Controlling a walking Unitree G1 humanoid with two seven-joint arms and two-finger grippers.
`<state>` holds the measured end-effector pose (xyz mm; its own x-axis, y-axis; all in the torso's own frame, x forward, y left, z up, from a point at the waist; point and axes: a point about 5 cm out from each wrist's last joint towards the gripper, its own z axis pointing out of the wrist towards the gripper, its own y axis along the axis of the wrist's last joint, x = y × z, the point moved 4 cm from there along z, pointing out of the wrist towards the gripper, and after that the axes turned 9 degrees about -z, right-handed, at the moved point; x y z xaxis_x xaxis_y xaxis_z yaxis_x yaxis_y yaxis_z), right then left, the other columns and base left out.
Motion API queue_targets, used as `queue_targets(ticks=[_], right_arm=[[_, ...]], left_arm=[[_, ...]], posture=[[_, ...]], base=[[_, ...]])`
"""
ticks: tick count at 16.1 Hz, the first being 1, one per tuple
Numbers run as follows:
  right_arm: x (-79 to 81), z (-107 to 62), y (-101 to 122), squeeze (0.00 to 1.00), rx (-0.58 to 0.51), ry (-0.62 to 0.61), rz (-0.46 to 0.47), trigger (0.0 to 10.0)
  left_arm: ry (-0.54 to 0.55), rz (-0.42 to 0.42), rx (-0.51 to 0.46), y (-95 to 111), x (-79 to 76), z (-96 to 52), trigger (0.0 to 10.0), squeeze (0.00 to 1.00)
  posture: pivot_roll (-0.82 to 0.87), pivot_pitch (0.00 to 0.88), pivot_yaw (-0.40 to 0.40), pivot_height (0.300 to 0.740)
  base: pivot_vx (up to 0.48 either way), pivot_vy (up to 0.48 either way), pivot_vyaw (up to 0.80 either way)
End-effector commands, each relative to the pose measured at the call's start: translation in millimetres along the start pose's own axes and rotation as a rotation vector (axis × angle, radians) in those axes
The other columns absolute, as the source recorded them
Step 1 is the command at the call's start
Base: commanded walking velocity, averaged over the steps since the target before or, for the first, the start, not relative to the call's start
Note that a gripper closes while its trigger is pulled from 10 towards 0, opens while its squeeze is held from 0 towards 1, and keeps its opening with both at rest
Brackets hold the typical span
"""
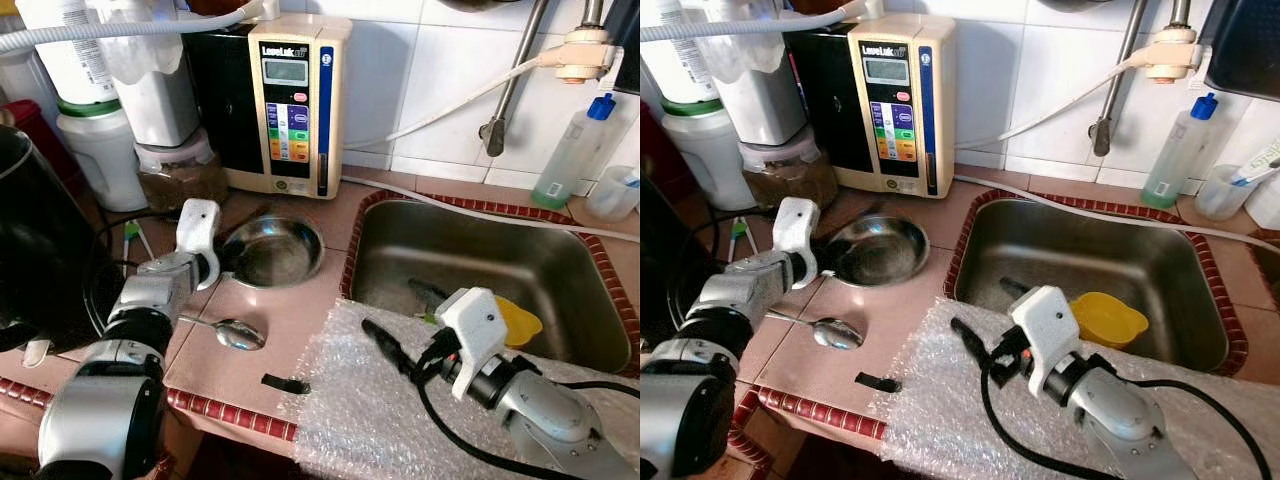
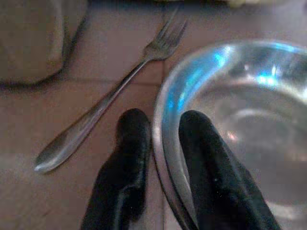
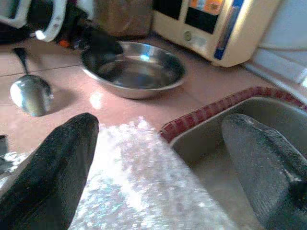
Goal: Kitchen organization
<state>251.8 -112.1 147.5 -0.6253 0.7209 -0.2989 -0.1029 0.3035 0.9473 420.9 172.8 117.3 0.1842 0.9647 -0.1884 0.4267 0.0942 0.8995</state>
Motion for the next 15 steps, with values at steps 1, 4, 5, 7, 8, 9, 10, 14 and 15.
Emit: queue_targets(ticks=[1,4,5,7,8,9,10,14,15], right_arm=[[5.0,-0.7,-2,0.00,0.011,0.028,0.004,10.0],[9.0,-1.0,-4,0.00,0.020,0.039,0.030,10.0],[9.2,-0.7,-5,0.00,0.022,0.043,0.025,10.0],[7.7,0.8,-4,0.00,0.018,0.043,0.021,10.0],[7.3,1.6,-3,0.00,0.016,0.045,0.019,10.0],[7.4,2.3,-3,0.00,0.015,0.048,0.018,10.0],[7.4,2.4,-3,0.00,0.014,0.050,0.018,10.0],[8.1,1.2,-4,0.00,0.018,0.054,0.017,10.0],[8.0,0.8,-4,0.00,0.019,0.054,0.017,10.0]], left_arm=[[-0.001,0.003,-0.047,8,-0.3,-1.1,0.0,0.00],[0.001,-0.006,-0.069,11,0.6,-1.5,0.0,0.00],[0.003,0.003,-0.071,10,1.5,-1.7,0.0,0.00],[0.003,-0.016,-0.113,15,2.1,-2.5,0.0,0.00],[-0.002,-0.018,-0.132,18,1.6,-3.0,0.0,0.00],[-0.009,-0.019,-0.148,22,0.5,-3.3,0.0,0.00],[-0.010,-0.018,-0.149,22,0.2,-3.3,0.0,0.00],[-0.019,-0.018,-0.127,16,-0.2,-2.8,0.0,0.00],[-0.020,-0.023,-0.158,21,-1.9,-2.9,0.0,0.00]], posture=[[0.06,0.011,0.060,0.740],[0.06,0.009,0.064,0.740],[0.06,0.007,0.065,0.740],[0.07,0.003,0.064,0.740],[0.07,0.001,0.063,0.740],[0.07,0.000,0.062,0.740],[0.07,0.000,0.061,0.740],[0.06,0.004,0.059,0.740],[0.06,0.006,0.057,0.740]], base=[[0.000,0.000,0.00],[0.000,0.000,0.00],[0.000,0.000,0.00],[0.000,0.000,0.00],[0.000,0.000,0.00],[0.000,0.000,0.00],[0.000,0.000,0.00],[0.000,0.000,0.00],[0.000,0.000,0.00]])
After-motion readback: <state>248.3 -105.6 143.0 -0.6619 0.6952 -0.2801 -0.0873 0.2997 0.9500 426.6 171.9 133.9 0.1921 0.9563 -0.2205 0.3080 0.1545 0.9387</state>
